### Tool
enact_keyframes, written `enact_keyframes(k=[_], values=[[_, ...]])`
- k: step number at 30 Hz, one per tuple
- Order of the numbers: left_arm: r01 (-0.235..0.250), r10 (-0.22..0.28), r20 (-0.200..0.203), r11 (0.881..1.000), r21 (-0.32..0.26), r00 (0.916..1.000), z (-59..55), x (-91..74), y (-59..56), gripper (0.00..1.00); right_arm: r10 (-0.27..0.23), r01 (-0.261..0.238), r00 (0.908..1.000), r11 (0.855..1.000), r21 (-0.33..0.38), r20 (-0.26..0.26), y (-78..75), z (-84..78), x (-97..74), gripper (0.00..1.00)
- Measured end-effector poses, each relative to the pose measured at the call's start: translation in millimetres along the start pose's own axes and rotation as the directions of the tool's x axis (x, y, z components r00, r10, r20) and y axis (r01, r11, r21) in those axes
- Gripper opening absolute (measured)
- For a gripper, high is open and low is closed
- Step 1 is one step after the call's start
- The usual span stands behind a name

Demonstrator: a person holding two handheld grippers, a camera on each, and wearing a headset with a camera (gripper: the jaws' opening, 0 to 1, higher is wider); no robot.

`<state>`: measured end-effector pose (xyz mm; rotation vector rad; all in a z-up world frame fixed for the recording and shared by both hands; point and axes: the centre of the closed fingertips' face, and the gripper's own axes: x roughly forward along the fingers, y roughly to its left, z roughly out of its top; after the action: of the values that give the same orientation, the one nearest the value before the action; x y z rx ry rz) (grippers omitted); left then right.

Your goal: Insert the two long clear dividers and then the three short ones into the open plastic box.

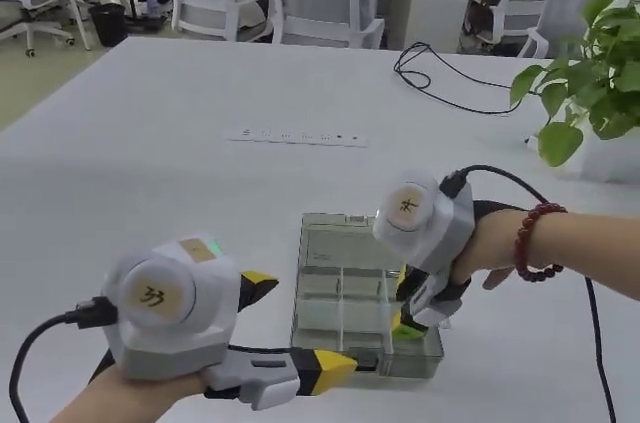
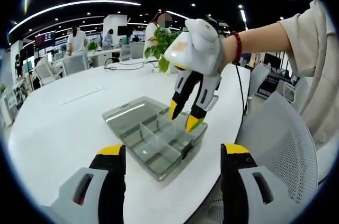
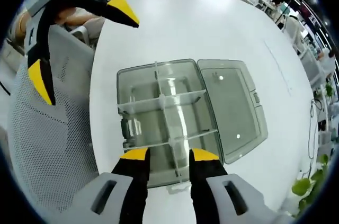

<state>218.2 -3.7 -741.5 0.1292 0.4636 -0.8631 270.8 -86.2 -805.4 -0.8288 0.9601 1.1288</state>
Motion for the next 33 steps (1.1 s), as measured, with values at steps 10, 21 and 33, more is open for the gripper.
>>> enact_keyframes(k=[10, 21, 33], values=[[-0.015, 0.015, 0.011, 1.000, -0.011, 0.9998, 3.5, -2.2, 0.0, 0.76, -0.102, 0.055, 0.9681, 0.978, 0.203, 0.229, 3.7, 5.8, -38.8, 0.42], [-0.036, 0.036, -0.010, 0.999, -0.030, 0.9993, 2.6, -5.5, 0.2, 0.78, -0.245, 0.080, 0.8742, 0.925, 0.372, 0.419, 14.6, 10.1, -66.7, 0.62], [-0.054, 0.053, -0.030, 0.998, -0.036, 0.9982, -4.8, -19.3, -1.2, 0.82, -0.280, 0.026, 0.8060, 0.897, 0.440, 0.522, 44.8, -1.3, -67.9, 0.79]])
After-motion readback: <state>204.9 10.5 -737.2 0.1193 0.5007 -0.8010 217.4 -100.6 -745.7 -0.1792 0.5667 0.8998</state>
